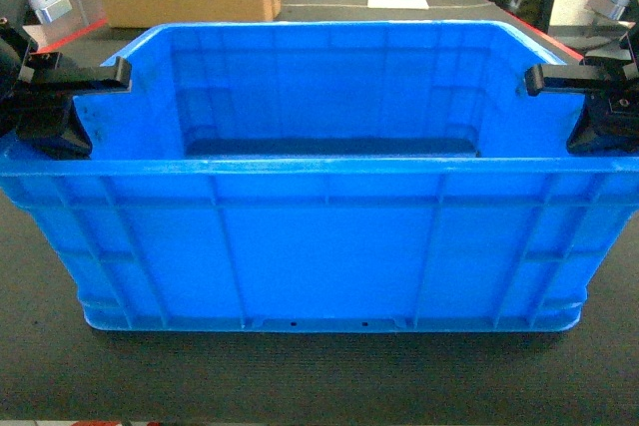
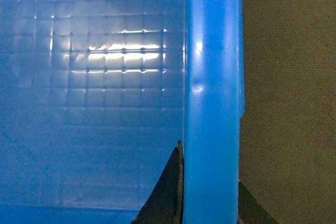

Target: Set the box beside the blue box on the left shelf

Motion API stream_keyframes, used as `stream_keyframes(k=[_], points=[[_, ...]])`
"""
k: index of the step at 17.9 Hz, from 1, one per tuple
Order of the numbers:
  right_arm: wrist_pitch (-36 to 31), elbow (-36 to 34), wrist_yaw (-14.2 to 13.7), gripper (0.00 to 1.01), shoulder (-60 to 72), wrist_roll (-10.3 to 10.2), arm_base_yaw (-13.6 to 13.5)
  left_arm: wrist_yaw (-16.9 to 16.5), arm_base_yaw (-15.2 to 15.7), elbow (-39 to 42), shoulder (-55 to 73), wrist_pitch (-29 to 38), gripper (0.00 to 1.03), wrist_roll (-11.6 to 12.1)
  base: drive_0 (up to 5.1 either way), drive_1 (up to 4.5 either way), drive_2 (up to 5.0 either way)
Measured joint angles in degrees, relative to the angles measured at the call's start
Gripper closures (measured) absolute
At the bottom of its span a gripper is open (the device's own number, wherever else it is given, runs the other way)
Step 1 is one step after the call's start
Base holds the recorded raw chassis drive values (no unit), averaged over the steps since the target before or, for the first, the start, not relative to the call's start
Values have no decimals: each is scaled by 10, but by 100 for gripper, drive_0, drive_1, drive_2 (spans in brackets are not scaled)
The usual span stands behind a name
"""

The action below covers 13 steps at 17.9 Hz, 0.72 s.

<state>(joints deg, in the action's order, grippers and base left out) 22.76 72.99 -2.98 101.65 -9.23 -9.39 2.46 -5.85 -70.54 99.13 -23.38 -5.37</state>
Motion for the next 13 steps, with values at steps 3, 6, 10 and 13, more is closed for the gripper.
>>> stream_keyframes(k=[3, 6, 10, 13], points=[[14, 1, -6, 93, -19, 1, -5, -6, 0, 0, -18, -6, 95, -3, 0, 0, 0], [21, 36, -9, 93, -60, 5, -10, -8, 0, -27, -71, -10, 96, -4, 0, 0, 0], [0, 50, -15, 93, -96, 10, -12, -9, 1, -31, -121, 21, 96, 4, 0, 0, 0], [3, 50, -15, 93, -102, 12, -12, -12, 1, -21, -132, 24, 96, 9, 0, 0, 0]])
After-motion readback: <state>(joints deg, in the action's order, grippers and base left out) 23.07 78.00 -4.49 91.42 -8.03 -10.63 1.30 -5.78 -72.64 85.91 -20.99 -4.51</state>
